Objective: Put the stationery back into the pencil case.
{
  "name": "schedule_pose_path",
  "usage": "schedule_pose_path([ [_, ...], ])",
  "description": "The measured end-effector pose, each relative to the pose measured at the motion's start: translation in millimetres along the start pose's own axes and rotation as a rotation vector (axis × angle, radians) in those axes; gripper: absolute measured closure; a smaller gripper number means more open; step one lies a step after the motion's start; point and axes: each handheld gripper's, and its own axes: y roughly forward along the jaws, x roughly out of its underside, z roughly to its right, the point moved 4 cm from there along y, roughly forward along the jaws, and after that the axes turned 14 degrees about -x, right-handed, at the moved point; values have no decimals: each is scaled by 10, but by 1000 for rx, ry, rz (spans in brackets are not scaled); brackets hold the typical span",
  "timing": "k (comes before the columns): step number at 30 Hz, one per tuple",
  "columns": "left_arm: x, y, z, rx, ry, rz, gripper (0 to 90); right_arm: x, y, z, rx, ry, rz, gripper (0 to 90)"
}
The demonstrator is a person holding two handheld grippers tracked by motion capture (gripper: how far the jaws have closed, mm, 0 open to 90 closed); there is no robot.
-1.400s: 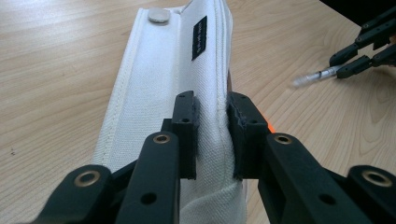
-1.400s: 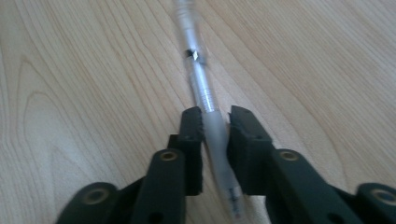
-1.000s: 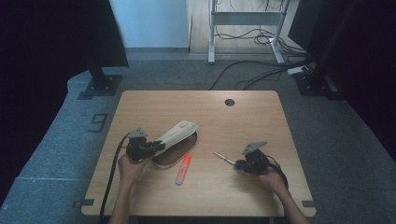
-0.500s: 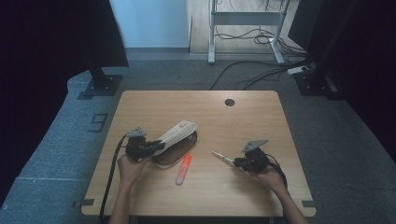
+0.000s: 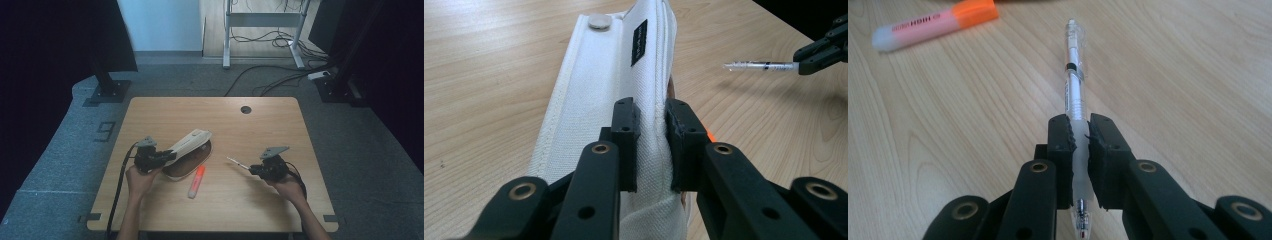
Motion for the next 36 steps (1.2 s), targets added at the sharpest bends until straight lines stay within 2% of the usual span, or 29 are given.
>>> schedule_pose_path([
  [20, -2, -15, 3, -5, 8, 5, 763, -404, 188, -56, -13, -40, 41, 787],
  [36, -16, -42, 1, -15, 6, 20, 768, -637, 382, -82, -32, -57, 38, 787],
])
